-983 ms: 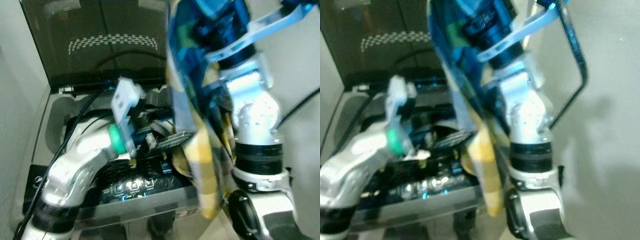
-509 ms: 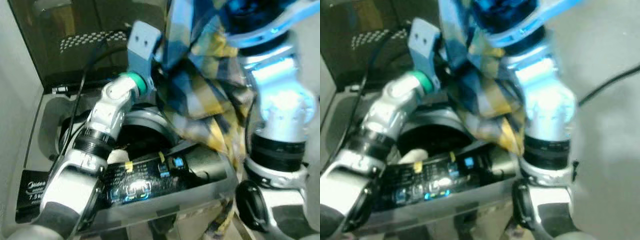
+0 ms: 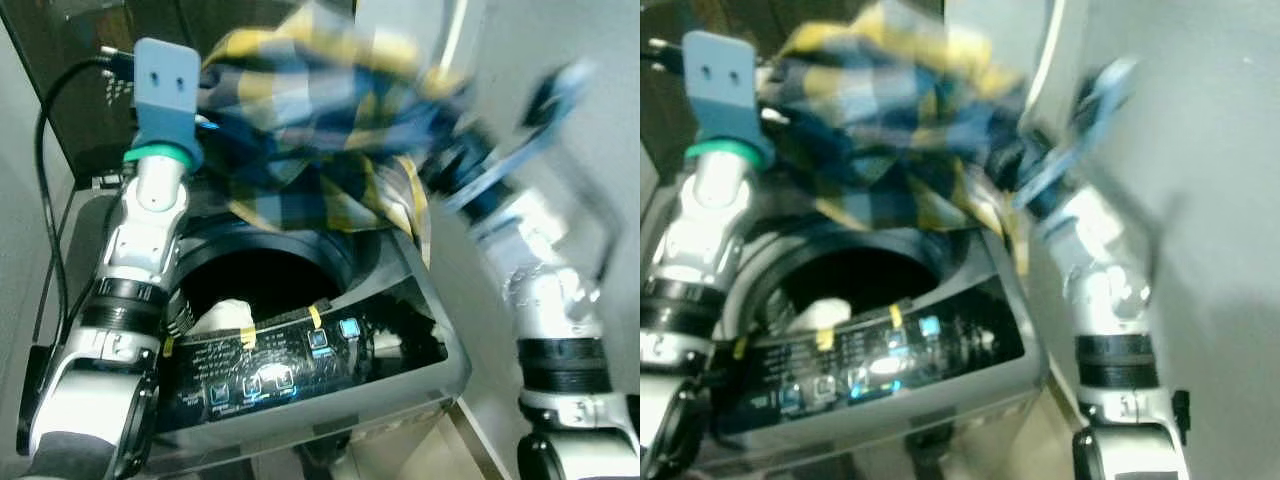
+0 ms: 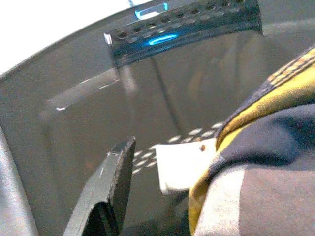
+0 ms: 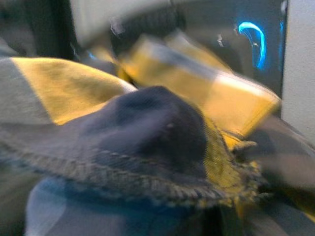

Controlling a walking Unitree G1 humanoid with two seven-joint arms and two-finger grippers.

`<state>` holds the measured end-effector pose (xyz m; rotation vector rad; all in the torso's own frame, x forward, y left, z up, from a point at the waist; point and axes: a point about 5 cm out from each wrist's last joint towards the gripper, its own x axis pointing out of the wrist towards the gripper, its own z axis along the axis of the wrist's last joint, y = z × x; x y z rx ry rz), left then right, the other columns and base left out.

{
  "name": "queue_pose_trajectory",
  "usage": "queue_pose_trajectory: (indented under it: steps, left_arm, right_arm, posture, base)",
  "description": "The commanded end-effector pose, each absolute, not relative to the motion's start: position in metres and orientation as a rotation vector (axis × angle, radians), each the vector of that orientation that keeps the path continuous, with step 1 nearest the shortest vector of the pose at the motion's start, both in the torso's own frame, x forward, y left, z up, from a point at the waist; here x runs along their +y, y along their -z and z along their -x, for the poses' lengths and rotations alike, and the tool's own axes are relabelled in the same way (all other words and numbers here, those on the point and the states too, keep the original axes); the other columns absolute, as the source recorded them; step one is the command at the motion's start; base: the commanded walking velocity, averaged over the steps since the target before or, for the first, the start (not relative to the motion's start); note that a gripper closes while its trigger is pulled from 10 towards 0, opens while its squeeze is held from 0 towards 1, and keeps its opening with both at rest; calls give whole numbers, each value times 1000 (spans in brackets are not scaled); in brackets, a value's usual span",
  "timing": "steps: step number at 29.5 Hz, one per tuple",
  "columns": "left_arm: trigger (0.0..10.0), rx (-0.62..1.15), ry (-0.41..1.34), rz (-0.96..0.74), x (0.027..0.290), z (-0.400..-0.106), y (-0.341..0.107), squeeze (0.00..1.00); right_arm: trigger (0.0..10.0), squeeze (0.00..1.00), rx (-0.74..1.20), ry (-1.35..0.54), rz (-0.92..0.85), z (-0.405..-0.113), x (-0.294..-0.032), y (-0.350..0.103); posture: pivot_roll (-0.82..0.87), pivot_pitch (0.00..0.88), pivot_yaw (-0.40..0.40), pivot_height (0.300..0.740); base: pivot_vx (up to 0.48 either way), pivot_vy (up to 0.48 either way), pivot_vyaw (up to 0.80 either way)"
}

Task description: Clothes washing

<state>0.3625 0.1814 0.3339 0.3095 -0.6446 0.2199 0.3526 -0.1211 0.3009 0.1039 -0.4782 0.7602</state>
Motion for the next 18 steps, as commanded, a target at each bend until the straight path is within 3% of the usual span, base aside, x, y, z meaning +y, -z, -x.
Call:
queue_pose_trajectory:
  steps: [1, 7, 9, 13, 17, 18]
  left_arm:
    - [10000, -716, -309, -369, 190, -340, -336, 0]
    - [10000, -711, -351, -414, 194, -325, -327, 0]
    - [10000, -656, -496, -437, 207, -310, -313, 0]
    - [10000, -621, -583, -442, 216, -303, -305, 0]
    - [10000, -479, -796, -401, 246, -285, -280, 0]
    - [10000, -479, -796, -401, 246, -285, -280, 0]
  right_arm:
    - [10000, 0, -435, -645, 82, -365, -111, -285]
    - [10000, 0, -405, -576, 180, -373, -99, -276]
    - [10000, 0, -406, -530, 265, -377, -77, -272]
    - [10000, 0, -413, -516, 310, -377, -66, -270]
    - [10000, 0, -485, -688, 393, -360, -22, -261]
    - [10000, 0, -485, -688, 393, -360, -22, -261]
  posture:
    - [80, 45, 29, 740]
    - [91, 50, 26, 740]
    - [125, 65, 15, 740]
    - [131, 68, 10, 740]
    - [137, 81, 0, 740]
    - [137, 81, 0, 740]
  base:
    - [0, 0, 0]
    - [0, 0, 0]
    - [0, 0, 0]
    - [0, 0, 0]
    - [0, 0, 0]
    - [0, 0, 0]
